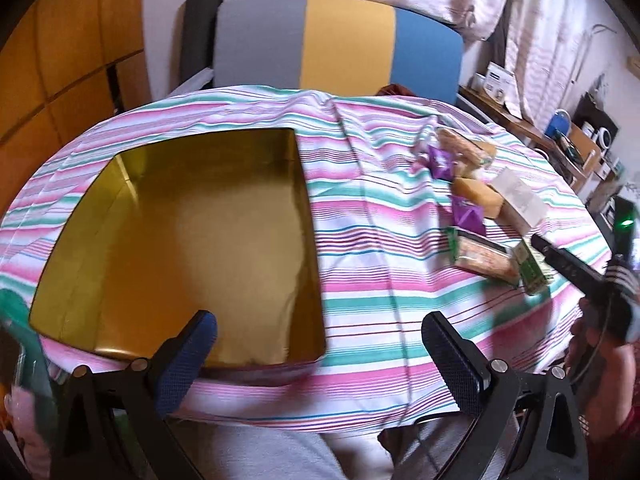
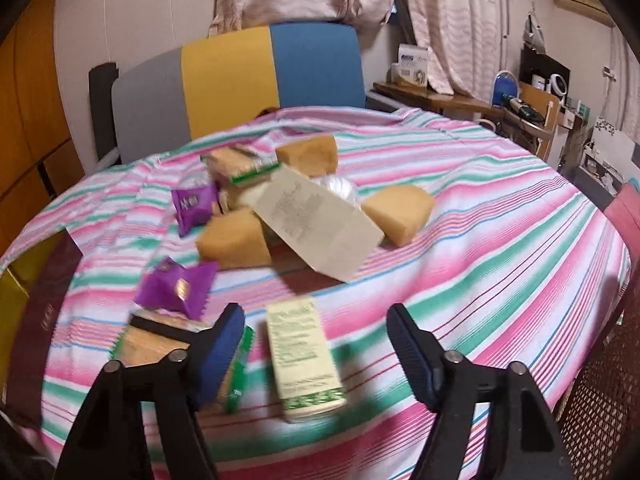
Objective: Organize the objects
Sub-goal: 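Grasp the small cream box with green label using the right tool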
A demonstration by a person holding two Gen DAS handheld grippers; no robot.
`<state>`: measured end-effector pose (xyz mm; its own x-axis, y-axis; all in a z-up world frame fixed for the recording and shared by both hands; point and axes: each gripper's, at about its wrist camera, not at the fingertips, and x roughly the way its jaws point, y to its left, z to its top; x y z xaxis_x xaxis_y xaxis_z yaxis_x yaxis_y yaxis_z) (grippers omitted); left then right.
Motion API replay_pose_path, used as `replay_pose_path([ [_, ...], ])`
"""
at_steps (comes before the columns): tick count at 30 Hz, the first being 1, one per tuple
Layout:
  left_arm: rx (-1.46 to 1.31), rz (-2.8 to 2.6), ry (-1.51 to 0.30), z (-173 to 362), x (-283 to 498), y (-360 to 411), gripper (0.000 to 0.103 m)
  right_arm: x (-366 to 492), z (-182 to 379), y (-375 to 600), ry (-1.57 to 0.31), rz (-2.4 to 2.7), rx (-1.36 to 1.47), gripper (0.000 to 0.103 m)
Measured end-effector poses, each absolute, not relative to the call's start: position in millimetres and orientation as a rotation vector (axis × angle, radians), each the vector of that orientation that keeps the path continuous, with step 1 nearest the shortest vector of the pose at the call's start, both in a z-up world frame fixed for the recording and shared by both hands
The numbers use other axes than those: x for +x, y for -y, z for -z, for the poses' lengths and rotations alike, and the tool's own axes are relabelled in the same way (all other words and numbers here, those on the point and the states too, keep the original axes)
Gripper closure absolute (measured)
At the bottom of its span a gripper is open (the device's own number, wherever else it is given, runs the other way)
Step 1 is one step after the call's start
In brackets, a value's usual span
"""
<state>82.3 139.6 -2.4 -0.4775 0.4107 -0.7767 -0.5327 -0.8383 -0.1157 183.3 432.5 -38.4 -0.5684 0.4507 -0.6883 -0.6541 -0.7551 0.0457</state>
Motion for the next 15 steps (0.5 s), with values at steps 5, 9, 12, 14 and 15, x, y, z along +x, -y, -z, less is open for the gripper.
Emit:
replay_pose_path([
  [5,-1.164,-2.250,-0.214,4,87,-165,0.000,178,58,-436,-0.405,-2.353,-0.963,0.052],
  [9,-1.116,-2.237,-0.297,2,94,-188,0.000,179,71,-444,-0.468,-2.356,-0.982,0.067],
  [12,-1.088,-2.228,-0.342,3,93,-206,0.000,183,71,-447,-0.482,-2.367,-0.915,0.073],
  [14,-1.079,-2.217,-0.374,5,89,-222,0.000,184,71,-449,-0.467,-2.357,-0.884,0.073],
  [15,-1.074,-2.213,-0.381,7,87,-228,0.000,185,72,-451,-0.462,-2.349,-0.868,0.073],
])
